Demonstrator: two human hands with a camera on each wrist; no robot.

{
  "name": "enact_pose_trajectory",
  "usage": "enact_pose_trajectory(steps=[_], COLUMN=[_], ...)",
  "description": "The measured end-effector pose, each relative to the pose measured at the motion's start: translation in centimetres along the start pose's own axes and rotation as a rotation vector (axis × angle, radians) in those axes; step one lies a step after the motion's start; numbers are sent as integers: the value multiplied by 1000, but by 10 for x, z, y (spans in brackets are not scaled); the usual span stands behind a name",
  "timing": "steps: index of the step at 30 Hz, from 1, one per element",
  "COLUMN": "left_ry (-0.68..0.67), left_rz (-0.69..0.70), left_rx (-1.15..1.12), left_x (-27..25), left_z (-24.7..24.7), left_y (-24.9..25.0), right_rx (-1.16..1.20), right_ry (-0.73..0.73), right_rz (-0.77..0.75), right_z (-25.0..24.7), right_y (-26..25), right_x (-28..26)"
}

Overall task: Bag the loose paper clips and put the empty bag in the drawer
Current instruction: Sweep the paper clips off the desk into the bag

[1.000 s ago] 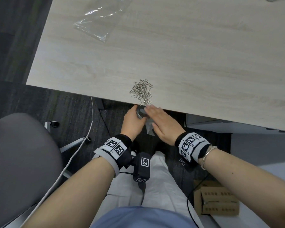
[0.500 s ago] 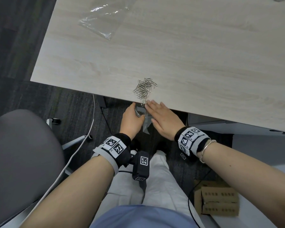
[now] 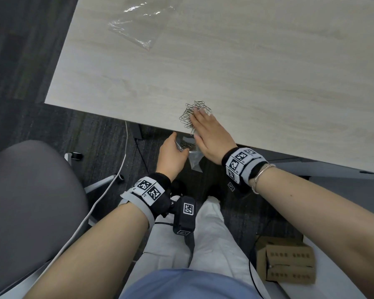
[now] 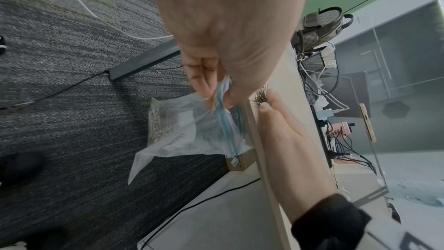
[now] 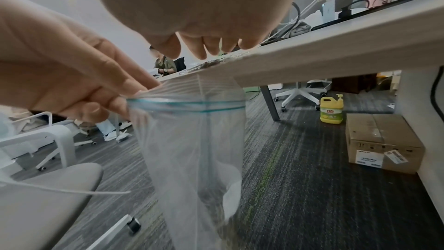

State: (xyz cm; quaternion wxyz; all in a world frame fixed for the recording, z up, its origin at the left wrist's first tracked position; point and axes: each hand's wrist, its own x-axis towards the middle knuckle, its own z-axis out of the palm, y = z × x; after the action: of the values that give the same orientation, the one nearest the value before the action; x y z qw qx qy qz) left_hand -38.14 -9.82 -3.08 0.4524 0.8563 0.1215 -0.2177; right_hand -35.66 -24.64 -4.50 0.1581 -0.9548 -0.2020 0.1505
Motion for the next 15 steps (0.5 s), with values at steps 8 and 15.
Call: enact_pose_trajectory(steps=[8,15], left_ry=[4,2], left_rz=[-39,-8], left_rx=[-46,-39], left_x=[-1,-2], left_z=[-3,-4], left_y=[0,2], right_rx=[46,164], right_ry=[-106,40], right_rz=[-171,37], right_z=[15,-4], right_y=[-7,-1], right_x=[-34,-18])
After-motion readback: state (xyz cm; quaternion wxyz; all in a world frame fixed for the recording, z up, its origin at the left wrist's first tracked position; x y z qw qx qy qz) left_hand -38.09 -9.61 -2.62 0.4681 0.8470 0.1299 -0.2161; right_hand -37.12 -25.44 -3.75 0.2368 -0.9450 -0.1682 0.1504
